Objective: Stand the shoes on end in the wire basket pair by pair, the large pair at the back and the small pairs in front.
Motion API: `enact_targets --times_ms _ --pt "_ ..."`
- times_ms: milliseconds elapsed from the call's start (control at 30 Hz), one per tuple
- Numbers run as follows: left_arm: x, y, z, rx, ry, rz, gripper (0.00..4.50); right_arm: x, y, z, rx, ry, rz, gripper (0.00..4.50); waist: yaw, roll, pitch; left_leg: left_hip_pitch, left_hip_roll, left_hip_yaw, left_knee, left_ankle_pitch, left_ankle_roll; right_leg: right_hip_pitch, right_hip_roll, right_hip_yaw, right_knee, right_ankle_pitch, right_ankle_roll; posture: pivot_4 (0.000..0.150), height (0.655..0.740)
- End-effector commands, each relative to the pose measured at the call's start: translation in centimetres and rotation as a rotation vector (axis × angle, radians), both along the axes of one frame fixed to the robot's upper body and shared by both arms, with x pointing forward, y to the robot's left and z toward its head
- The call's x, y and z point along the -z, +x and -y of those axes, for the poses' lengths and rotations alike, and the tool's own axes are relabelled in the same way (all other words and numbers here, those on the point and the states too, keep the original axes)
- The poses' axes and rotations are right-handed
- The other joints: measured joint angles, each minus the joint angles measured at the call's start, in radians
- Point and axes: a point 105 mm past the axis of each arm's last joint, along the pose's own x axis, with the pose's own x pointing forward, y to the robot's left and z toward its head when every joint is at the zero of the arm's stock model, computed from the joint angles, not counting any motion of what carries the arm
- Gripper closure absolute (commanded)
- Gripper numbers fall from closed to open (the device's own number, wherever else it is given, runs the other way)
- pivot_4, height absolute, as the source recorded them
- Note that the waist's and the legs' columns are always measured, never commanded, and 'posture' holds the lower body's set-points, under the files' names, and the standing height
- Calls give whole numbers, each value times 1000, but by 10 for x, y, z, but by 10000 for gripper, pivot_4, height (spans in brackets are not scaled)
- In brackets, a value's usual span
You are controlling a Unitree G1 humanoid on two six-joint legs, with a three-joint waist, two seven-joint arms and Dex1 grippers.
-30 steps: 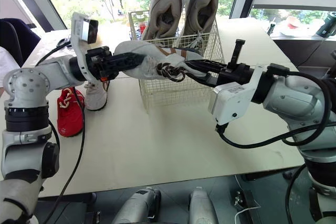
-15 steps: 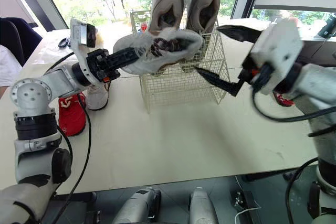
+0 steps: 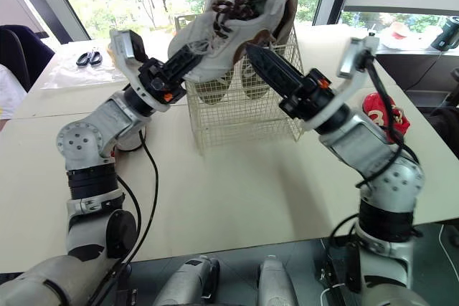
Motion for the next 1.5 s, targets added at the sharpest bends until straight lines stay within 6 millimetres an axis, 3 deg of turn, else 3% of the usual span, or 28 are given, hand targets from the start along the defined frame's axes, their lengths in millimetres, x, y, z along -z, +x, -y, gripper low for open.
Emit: enact_targets --times_ms 33,267,367,533,600,833,1000,1167,1500 --pt "-14 -6 -1 -18 -40 64 42690 -13 -2 -6 -25 23 58 607 2 0 0 0 0 0 0 0 0 0 0 0 0 0 0 1500 7400" --pt "-7 -10 7 -15 -18 67 42690 -28 8 -12 -20 45 93 607 0 0 0 0 0 0 0 0 0 0 0 0 0 0 0 1500 7400" --pt "-3 -10 9 -28 -9 64 42690 -30 9 -15 -21 42 105 8112 -1 0 0 0 0 0 0 0 0 0 0 0 0 0 0 1500 7400" --pt "6 -5 8 -138 58 74 42690 -35 6 -15 -27 36 133 31453 -1 0 0 0 0 0 0 0 0 0 0 0 0 0 0 1500 7400" --pt "11 -1 8 -200 112 85 32524 -38 8 -11 -9 23 145 38048 0 0 0 0 0 0 0 0 0 0 0 0 0 0 0 1500 7400" --pt "39 -17 5 -200 392 212 178 -42 29 16 110 -306 247 38535 -1 1 0 0 0 2 -1 -1 2 -1 1 1 0 0 0 1500 7400" --pt "56 -24 -4 -176 500 231 178 -46 56 40 192 -670 456 38535 -4 1 0 0 1 2 -1 -3 5 -1 2 1 -2 0 0 1500 7400" --pt "56 -25 -3 -184 502 241 178 -46 71 41 158 -818 639 38535 -8 1 1 0 1 2 -2 -2 3 -1 2 1 -2 0 0 1500 7400" --pt "56 -32 0 -177 515 246 178 -7 105 49 146 -1064 706 38535 -3 1 1 0 1 2 -2 -1 1 -1 0 1 -2 0 0 1500 7400"
